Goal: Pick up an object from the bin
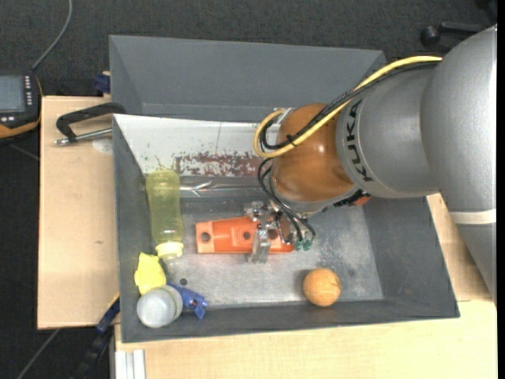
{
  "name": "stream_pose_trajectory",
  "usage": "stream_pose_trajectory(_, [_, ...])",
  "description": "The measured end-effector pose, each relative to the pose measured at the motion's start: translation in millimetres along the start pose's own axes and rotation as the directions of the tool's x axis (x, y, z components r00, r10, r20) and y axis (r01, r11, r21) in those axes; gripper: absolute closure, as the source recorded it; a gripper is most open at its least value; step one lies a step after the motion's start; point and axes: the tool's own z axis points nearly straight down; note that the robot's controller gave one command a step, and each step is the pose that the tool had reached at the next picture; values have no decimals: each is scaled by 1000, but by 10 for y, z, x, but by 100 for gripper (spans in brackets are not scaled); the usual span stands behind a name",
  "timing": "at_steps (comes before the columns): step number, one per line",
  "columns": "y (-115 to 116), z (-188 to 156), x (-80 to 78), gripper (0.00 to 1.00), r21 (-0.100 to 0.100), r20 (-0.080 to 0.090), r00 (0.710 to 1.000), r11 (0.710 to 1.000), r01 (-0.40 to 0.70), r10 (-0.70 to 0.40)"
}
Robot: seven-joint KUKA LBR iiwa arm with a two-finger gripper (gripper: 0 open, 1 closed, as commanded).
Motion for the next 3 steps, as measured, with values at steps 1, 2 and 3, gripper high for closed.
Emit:
stream_pose_trajectory(1, [0, 0, 0, 100, 0, 0, 1000, 1000, 0, 0])
stream_pose_trajectory(2, [0, -13, 3, 100, 0, -1, 1000, 1000, 0, 0])
stream_pose_trajectory(3, [3, -52, -3, 100, -1, 2, 1000, 1000, 0, 0])
